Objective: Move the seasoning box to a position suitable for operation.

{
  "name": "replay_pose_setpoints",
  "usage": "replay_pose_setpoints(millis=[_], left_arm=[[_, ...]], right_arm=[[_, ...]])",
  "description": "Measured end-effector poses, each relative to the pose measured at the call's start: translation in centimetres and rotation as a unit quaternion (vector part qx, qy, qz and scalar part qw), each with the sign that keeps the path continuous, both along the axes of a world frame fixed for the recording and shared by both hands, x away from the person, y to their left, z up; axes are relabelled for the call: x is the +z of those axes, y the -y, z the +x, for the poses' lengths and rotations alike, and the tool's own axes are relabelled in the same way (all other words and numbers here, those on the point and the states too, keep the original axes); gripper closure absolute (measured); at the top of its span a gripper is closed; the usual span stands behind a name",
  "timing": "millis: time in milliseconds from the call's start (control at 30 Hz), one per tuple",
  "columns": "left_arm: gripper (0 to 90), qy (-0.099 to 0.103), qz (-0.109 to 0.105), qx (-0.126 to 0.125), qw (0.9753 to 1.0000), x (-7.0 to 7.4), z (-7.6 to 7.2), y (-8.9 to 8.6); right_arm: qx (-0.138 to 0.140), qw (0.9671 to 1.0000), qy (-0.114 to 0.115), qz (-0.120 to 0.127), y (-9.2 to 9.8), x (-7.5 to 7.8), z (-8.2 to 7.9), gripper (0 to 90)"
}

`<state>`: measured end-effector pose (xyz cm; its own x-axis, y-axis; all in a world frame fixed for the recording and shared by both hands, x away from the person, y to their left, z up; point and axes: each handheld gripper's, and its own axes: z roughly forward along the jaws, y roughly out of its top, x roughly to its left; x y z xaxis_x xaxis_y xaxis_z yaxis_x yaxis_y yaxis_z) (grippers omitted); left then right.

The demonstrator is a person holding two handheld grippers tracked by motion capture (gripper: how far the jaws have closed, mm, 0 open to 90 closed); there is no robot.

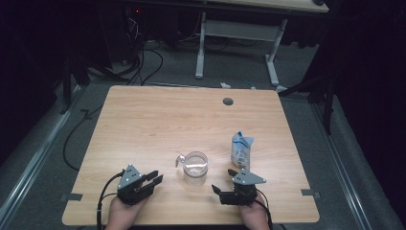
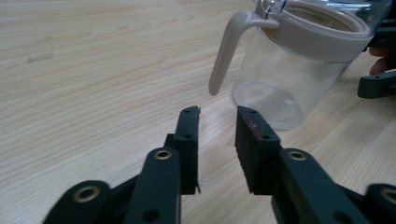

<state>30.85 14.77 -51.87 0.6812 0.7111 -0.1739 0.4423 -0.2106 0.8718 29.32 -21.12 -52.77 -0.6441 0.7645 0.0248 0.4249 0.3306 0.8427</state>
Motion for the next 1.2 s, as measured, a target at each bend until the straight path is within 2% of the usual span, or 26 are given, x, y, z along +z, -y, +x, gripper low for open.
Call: replay_pose_setpoints(millis=[67, 100, 133, 200, 300, 433, 633, 933, 1200], left_arm=[[82.0, 0.003, 0.011, -0.003, 0.9999, -0.1, 0.1, 0.8], [82.0, 0.005, 0.019, -0.005, 0.9998, -0.1, 0.1, 1.2], [87.8, 0.008, 0.024, -0.007, 0.9997, -0.2, 0.1, 1.7], [89.6, 0.011, 0.024, -0.01, 0.9996, -0.2, 0.2, 2.3], [90.0, 0.012, 0.023, -0.016, 0.9995, -0.2, 0.4, 3.2], [90.0, 0.024, 0.034, -0.024, 0.9988, 0.1, 0.7, 4.4], [90.0, 0.037, 0.038, -0.024, 0.9983, 0.8, 1.6, 5.3], [90.0, 0.04, 0.047, -0.015, 0.998, 1.0, 2.6, 5.7], [90.0, 0.044, 0.043, -0.011, 0.998, 0.9, 3.0, 5.6]], right_arm=[[0.0, 1.0, -0.001, 0.0, 0.0, 0.0, 0.0, 15.4], [0.0, 1.0, 0.001, 0.0, 0.0, 0.0, 0.0, 15.4], [-0.001, 1.0, 0.001, 0.002, 0.0, 0.0, 0.0, 15.4], [-0.001, 1.0, 0.001, 0.002, 0.0, 0.0, 0.0, 15.4], [0.0, 1.0, -0.001, 0.001, 0.0, 0.0, 0.0, 15.4], [0.001, 1.0, -0.003, -0.001, 0.0, 0.0, 0.1, 15.4], [0.0, 1.0, -0.005, -0.005, -0.1, 0.0, 0.1, 15.5], [0.002, 1.0, -0.008, -0.003, -0.1, 0.0, 0.1, 15.5], [0.003, 1.0, -0.008, -0.003, -0.1, 0.0, 0.1, 15.5]])
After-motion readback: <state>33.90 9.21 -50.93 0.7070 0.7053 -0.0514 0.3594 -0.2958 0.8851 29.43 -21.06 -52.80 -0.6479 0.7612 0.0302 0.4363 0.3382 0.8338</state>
